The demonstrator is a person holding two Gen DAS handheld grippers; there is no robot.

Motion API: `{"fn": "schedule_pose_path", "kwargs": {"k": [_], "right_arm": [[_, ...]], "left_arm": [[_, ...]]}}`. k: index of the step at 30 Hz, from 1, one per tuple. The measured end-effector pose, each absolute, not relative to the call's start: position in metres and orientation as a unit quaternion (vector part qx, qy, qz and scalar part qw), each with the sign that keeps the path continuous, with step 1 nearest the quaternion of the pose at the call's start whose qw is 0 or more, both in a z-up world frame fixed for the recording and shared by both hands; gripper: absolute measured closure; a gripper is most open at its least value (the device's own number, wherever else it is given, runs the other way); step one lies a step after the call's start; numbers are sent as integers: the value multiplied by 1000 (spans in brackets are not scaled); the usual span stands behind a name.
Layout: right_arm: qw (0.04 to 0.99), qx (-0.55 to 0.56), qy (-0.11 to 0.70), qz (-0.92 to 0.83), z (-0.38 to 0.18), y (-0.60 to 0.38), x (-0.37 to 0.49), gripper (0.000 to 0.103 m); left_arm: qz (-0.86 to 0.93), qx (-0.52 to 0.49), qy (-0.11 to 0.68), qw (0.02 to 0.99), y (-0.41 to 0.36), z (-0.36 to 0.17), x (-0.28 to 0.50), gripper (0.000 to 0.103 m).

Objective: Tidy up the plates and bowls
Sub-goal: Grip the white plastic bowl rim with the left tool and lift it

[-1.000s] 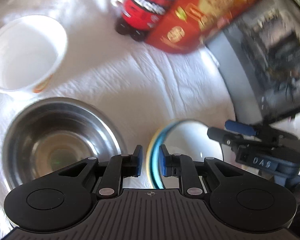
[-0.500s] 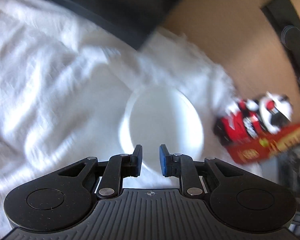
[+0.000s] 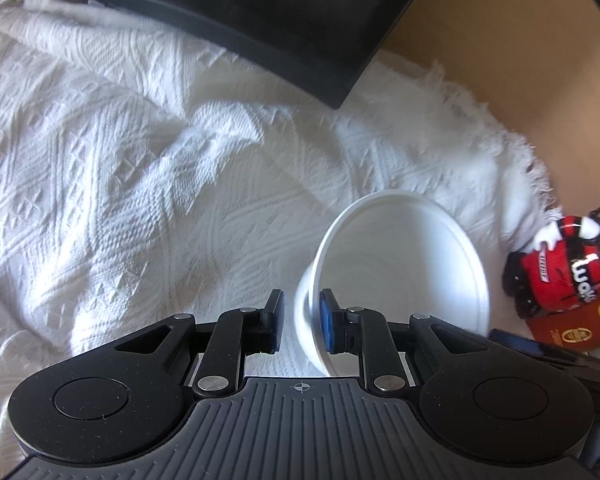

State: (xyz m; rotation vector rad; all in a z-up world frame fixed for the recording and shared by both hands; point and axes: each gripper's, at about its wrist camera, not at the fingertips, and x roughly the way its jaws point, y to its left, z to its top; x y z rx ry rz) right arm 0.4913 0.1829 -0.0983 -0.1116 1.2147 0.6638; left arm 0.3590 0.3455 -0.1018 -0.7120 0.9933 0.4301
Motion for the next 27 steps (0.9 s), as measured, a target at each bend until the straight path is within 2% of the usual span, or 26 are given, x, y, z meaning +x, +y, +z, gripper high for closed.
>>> {"fn": "schedule_pose_path", "kwargs": {"k": [2, 4, 6, 7, 17, 27], "right_arm": [[756, -45, 575, 308, -111, 190, 493, 25], [740, -40, 593, 316, -123, 198, 493, 39], [725, -45, 606, 326, -129, 206, 491, 65], [723, -48, 605, 330, -128, 208, 489, 68], [771, -14, 548, 326, -57, 160, 464, 70], [828, 26, 491, 270, 6, 75, 426, 70]], "left_arm": [[197, -341, 463, 794, 348, -110, 361, 82], [190, -359, 459, 790, 350, -115, 362, 82], [177, -371, 454, 790, 350, -114, 362, 80], [176, -368, 451, 794, 348, -109, 362, 80], [109, -377, 375, 840, 319, -37, 339, 82], [25, -303, 391, 868, 244, 8, 338, 82]]}}
